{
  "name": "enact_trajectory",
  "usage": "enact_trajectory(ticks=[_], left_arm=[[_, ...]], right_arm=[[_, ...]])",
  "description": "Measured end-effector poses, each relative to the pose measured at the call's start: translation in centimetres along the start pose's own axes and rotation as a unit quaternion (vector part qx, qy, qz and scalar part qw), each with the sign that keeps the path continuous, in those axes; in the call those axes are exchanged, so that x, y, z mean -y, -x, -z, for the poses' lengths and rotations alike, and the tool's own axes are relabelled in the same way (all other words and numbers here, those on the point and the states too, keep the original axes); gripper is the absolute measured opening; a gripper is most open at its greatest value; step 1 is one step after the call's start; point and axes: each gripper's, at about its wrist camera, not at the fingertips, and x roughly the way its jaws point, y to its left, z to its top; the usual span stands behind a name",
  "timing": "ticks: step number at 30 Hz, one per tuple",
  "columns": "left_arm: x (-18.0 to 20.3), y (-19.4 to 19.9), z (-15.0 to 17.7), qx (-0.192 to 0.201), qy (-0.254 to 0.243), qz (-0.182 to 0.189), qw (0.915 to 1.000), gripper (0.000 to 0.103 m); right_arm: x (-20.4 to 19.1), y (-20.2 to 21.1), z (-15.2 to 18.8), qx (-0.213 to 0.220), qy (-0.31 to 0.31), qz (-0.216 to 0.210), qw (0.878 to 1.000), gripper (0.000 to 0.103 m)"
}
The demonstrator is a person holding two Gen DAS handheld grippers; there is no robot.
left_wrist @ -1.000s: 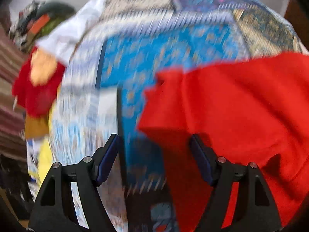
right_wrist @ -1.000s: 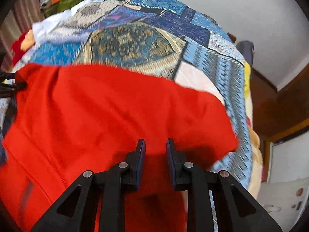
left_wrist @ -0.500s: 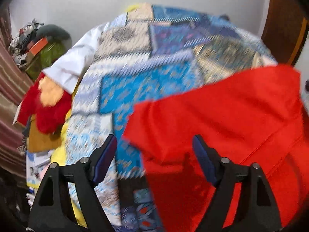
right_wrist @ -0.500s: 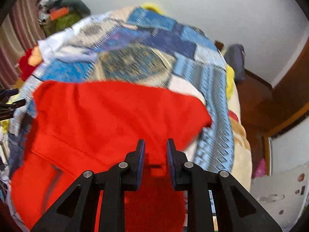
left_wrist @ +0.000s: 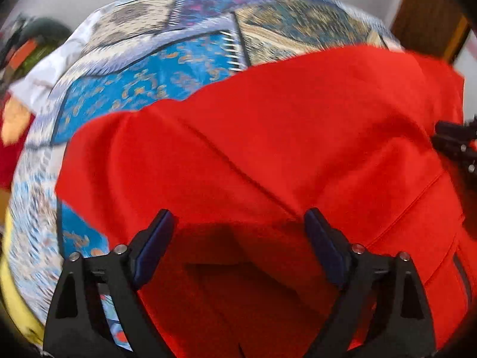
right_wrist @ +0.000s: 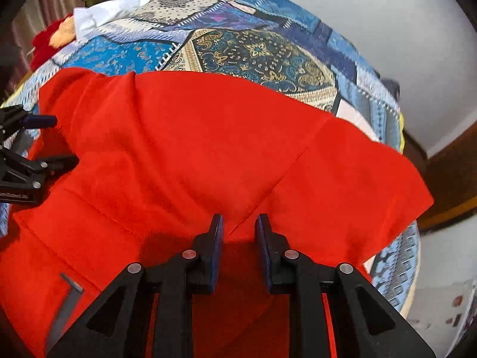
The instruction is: Fold large clothes
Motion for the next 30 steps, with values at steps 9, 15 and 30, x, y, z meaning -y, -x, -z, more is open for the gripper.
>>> enact_trajectory(ticks=[9,15,30], left_arm=[[-3.2,0.4,3.0,-0.018,0.056,0.007,0.9983,0.099],[-4.0,1.7,4.9,-0.009,0.061,-0.009,0.9981,0.099],[-12.6,5.8,5.5,0.017,0.176,0.025,0.9839,0.099]], right_arm=[[0.2,0.5,1.4,0.004,0.029,0.075,0.997,0.026],[2.6,1.6,3.3,0.015,0.000,0.132,0.991,0.103],[9.7,6.6,5.8,0.044,-0.115,0.016,0.992,0.103]])
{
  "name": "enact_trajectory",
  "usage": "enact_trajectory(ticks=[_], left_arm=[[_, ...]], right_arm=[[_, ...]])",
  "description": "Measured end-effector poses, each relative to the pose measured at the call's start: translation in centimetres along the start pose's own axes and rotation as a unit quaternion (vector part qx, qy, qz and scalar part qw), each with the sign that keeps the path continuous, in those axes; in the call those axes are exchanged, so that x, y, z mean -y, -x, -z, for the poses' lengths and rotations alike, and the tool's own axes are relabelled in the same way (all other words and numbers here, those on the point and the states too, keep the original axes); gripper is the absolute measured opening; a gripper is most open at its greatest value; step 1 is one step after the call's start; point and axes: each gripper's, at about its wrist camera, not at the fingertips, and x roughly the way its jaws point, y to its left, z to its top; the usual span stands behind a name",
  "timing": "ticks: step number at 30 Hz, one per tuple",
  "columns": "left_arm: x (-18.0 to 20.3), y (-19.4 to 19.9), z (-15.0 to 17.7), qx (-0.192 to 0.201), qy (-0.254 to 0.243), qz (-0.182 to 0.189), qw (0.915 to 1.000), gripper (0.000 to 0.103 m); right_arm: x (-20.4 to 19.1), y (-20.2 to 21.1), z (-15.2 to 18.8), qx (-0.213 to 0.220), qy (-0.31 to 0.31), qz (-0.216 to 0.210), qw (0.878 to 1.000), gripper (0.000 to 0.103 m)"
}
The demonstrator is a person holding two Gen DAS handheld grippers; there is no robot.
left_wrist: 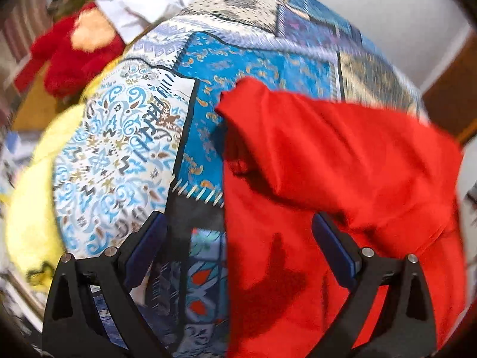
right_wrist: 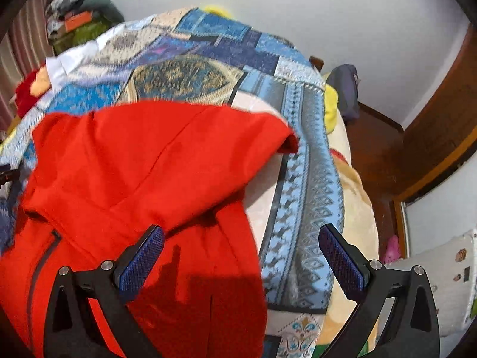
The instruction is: Fold large clothes
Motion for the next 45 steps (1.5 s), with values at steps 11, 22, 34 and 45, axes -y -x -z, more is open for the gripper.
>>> enact_trajectory(ticks=[11,22,34,45], left_arm=[[0.0,-7.6,-4.5,-0.043,0.070,0.066,0.9945,0.099],[4.5,-11.7,-7.5,-0.036,0.016,0.028,0.9989,0.070],[7.5,-5.0,-13.4,0.054,-0.028,-0.021,0.9979,0.017],[5.5,-7.3,-19.6,0.064,-0.030,-0.057,0.9959,0.018]], right_arm=[[3.8,-7.3,-3.2,-0.053,-0.134,-0.100,0.985,0.103],[2.9,-11.9,-7.0,-0.043,-0.132,-0.154,0.978,0.059],[-0.9,-9.1,-12.7,0.020,-0.059,-0.089,0.994,0.020],[-2.8,-12.6,-18.7,0.040,-0.046,0.001,0.998,0.020]])
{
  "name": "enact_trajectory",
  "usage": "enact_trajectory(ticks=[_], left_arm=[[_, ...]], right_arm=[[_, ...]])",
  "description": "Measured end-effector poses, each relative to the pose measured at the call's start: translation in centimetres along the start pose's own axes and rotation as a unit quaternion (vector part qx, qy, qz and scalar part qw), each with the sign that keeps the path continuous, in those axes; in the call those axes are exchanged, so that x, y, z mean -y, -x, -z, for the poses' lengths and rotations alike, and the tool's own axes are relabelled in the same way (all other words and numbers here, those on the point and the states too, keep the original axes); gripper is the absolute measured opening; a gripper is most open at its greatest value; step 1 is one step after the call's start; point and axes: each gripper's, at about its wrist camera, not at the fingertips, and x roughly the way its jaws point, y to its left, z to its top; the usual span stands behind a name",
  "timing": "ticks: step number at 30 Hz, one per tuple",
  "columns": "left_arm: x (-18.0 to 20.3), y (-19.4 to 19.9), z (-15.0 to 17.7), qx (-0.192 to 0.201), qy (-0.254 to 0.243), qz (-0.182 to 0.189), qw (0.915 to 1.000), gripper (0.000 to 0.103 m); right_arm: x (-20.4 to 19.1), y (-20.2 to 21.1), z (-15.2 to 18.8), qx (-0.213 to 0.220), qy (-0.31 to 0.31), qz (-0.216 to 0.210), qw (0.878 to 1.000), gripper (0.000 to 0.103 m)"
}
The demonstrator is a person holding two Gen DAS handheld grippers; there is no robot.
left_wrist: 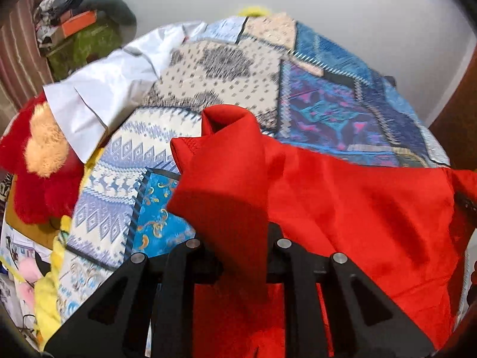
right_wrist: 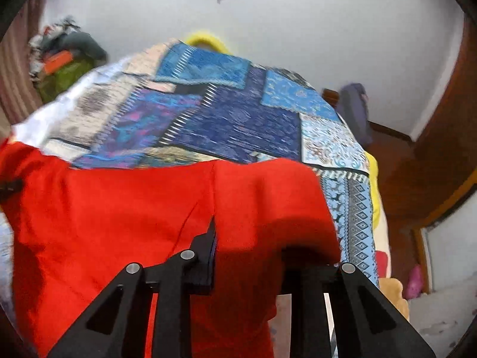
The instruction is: Fold large clothes
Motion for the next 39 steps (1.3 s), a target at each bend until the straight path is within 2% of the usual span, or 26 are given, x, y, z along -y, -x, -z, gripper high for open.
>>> enact_trajectory(ticks=[3,4,5,7,8,12,16,22,27,31,34,36,39], left_arm=[[-1.0,-2.7,0.1,-0.024,0.006,-0.004,0.9997,0.020],[-1.1,-3.5,0.2,-0.030,0.005,-0.010,0.9995,0.021],[-1.2,-4.4,0.4,-0.036,0.003,-0.019,0.9992,0.023],[-1.5,-5.6,0.7,-0.044,0.000,-0.031,0.9985,0.031],[-1.6,-5.9,0.8,-0.044,0.000,-0.033,0.9985,0.036],[-2.4,-5.6,1.2,-0.033,0.008,-0.032,0.9989,0.048],[-2.6,-3.8,1.6,-0.028,-0.001,-0.045,0.9986,0.049],[-2.3,2.4,2.4,0.002,-0.034,-0.056,0.9978,0.050],[-2.1,9.5,3.8,0.047,-0.039,-0.024,0.9979,0.062],[-1.9,14.8,5.7,0.078,-0.045,-0.002,0.9959,0.066],[-1.8,17.4,7.3,0.089,-0.048,0.009,0.9948,0.067],[-1.8,19.1,8.8,0.096,-0.054,0.014,0.9939,0.073],[-1.7,20.5,10.7,0.101,-0.071,0.000,0.9924,0.075]], right_arm=[[0.3,-2.7,0.2,-0.019,-0.006,0.007,1.000,0.025],[0.6,-3.2,0.3,-0.023,-0.008,0.008,1.000,0.036],[0.8,-3.7,0.5,-0.023,-0.008,0.018,1.000,0.063],[1.1,-4.0,0.7,-0.005,0.007,0.077,0.997,0.094],[1.3,-4.0,0.9,0.007,0.019,0.086,0.996,0.096],[2.6,-3.8,1.3,0.000,0.021,0.050,0.999,0.096],[2.9,-1.7,1.6,0.010,0.021,0.051,0.998,0.096],[3.0,4.8,2.8,0.031,0.014,0.014,0.999,0.096],[2.4,11.6,4.0,0.064,0.014,-0.010,0.998,0.097],[1.5,16.4,5.2,0.083,0.013,-0.031,0.996,0.100],[0.7,19.0,6.4,0.092,0.012,-0.044,0.995,0.102],[0.2,20.4,7.2,0.095,0.013,-0.050,0.994,0.102],[-0.3,21.7,8.7,0.092,0.015,-0.055,0.994,0.102]])
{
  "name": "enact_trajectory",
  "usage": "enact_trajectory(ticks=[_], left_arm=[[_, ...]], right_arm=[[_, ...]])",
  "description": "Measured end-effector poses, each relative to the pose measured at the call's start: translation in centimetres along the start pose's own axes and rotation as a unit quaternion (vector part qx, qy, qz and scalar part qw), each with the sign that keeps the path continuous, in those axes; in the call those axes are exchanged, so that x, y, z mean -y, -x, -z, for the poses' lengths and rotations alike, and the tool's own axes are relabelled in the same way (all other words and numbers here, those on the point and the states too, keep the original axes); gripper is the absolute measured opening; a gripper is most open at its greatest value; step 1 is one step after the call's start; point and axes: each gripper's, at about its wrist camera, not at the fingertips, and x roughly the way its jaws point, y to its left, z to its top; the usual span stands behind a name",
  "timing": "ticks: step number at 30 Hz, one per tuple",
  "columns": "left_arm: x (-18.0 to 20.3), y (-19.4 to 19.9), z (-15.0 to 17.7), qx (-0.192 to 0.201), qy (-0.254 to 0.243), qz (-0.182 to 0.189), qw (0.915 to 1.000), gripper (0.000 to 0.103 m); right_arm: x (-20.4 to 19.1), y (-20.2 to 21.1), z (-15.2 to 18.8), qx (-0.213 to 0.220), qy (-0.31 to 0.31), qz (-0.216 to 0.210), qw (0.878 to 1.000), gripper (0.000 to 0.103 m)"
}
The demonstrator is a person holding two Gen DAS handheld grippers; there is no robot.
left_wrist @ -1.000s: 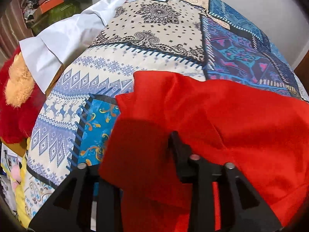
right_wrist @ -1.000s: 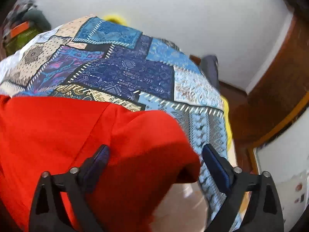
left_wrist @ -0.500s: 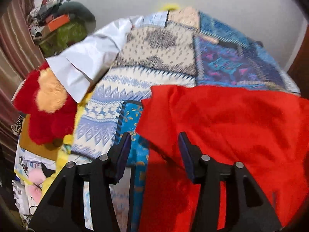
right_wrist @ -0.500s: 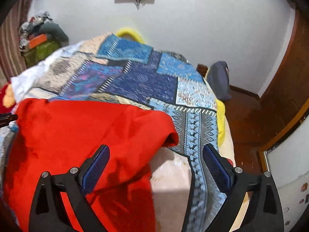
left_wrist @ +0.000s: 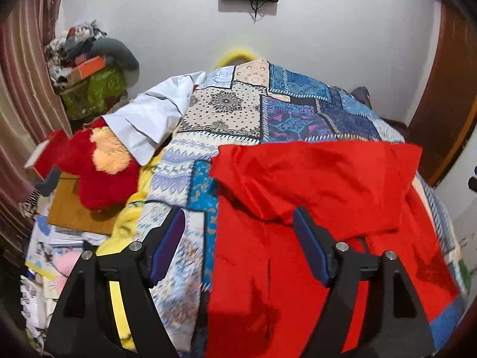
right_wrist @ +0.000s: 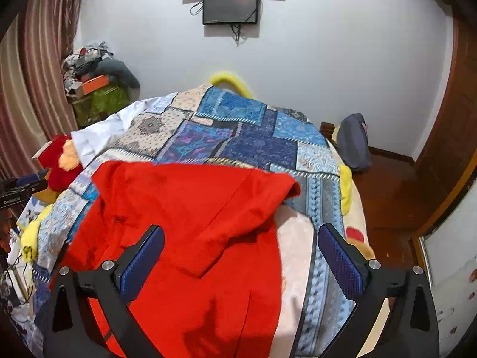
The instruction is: Fold large clothes
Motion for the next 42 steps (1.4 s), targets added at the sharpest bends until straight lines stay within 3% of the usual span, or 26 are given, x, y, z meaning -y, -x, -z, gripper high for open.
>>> enact_trajectory(ticks=[5,10,16,20,22,24,31,33,35,38,40,42], left_arm=[[-0.7,0.8,3.4,-0.030,0.001,0.004,0.9996,0.080],[-2.6,-0.6,7.8,-0.086,0.020,0.001,0.9961,0.081],[-4.5,-3.8,14.4,-0.184,0.040,-0.008,0.9821,0.080],[-4.6,-5.3,18.1,-0.228,0.061,0.014,0.9717,0.080],[-4.3,-5.8,19.2,-0.237,0.068,0.022,0.9689,0.076],[-3.6,-6.2,20.0,-0.235,0.066,0.020,0.9696,0.058],[-2.1,-6.8,20.3,-0.229,0.059,0.007,0.9715,0.035],[-2.2,-6.7,20.2,-0.231,0.069,0.016,0.9704,0.018],[-1.9,-6.3,20.0,-0.230,0.071,0.031,0.9702,0.010],[-1.6,-5.4,19.4,-0.223,0.069,0.048,0.9711,0.008],[-1.0,-4.4,18.6,-0.210,0.063,0.058,0.9738,0.008],[-0.4,-3.3,17.4,-0.192,0.054,0.064,0.9778,0.008]], right_arm=[[-1.1,1.3,3.5,-0.027,0.006,-0.002,1.000,0.102],[-1.1,1.0,8.0,-0.068,0.008,0.002,0.998,0.102],[0.4,-0.5,13.5,-0.141,-0.017,-0.006,0.990,0.102],[1.1,-0.7,15.8,-0.165,-0.027,-0.001,0.986,0.102],[1.5,-0.6,16.6,-0.171,-0.040,-0.012,0.984,0.102],[1.9,-0.8,17.2,-0.180,-0.059,-0.028,0.982,0.102],[2.2,-1.5,18.6,-0.202,-0.127,-0.103,0.966,0.074],[1.8,-1.5,18.7,-0.196,-0.127,-0.113,0.966,0.066],[1.3,-1.4,18.5,-0.192,-0.116,-0.117,0.967,0.049],[0.4,-1.6,17.8,-0.191,-0.101,-0.122,0.969,0.021],[0.0,-1.8,17.1,-0.190,-0.094,-0.124,0.969,0.012],[-0.5,-1.7,16.2,-0.180,-0.086,-0.127,0.972,0.010]])
